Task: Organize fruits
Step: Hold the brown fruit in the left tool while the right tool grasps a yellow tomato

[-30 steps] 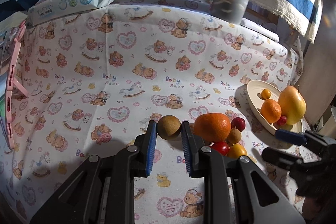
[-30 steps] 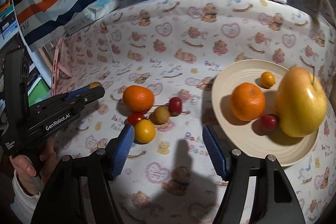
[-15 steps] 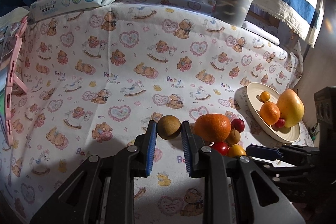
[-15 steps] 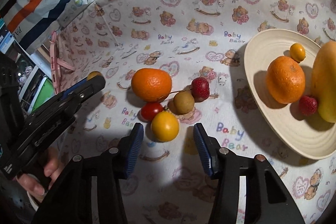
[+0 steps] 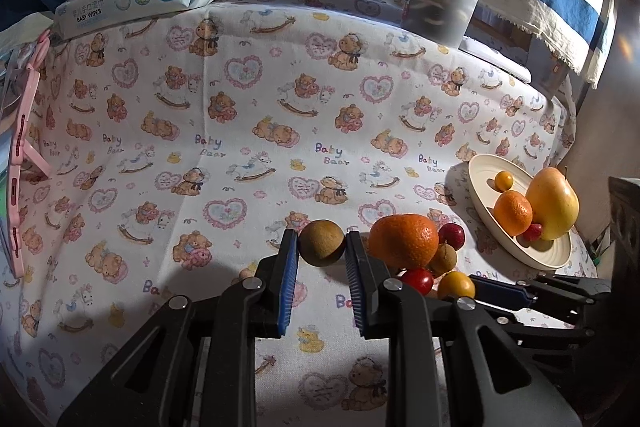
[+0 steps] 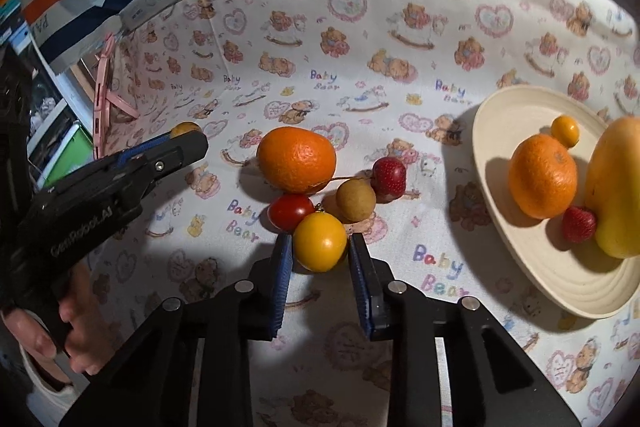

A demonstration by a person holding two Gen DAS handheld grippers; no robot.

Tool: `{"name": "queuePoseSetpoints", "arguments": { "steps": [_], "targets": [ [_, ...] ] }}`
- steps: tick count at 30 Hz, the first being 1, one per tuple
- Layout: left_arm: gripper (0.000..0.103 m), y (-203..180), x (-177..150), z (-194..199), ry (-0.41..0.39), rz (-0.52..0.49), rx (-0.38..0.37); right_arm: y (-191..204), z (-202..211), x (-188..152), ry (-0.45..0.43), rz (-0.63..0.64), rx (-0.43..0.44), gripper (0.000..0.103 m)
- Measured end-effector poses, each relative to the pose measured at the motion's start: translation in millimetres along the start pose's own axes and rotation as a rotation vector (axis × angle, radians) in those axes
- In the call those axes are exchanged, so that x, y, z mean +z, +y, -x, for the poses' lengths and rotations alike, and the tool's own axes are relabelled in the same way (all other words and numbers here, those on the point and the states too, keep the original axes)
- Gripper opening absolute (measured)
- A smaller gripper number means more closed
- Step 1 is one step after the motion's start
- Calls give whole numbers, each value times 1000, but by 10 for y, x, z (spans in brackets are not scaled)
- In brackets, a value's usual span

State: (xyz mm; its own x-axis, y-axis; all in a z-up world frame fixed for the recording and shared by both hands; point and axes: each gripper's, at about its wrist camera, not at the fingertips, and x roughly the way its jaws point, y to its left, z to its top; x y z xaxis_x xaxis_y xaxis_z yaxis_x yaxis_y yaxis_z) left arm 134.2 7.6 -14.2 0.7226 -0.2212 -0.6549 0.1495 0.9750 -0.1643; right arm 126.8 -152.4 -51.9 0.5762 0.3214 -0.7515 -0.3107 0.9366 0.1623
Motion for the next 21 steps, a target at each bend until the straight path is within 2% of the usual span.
{"name": "queuePoseSetpoints", "arguments": {
  "steps": [7,21],
  "targets": [
    [23,-41,-8,-1,-6,-27,-1,-78,234,-56,-78,42,-85,30],
    [23,-37,-10,-22,-8,-41,7,-322,669,-162,-221,27,-105,30]
  ]
}}
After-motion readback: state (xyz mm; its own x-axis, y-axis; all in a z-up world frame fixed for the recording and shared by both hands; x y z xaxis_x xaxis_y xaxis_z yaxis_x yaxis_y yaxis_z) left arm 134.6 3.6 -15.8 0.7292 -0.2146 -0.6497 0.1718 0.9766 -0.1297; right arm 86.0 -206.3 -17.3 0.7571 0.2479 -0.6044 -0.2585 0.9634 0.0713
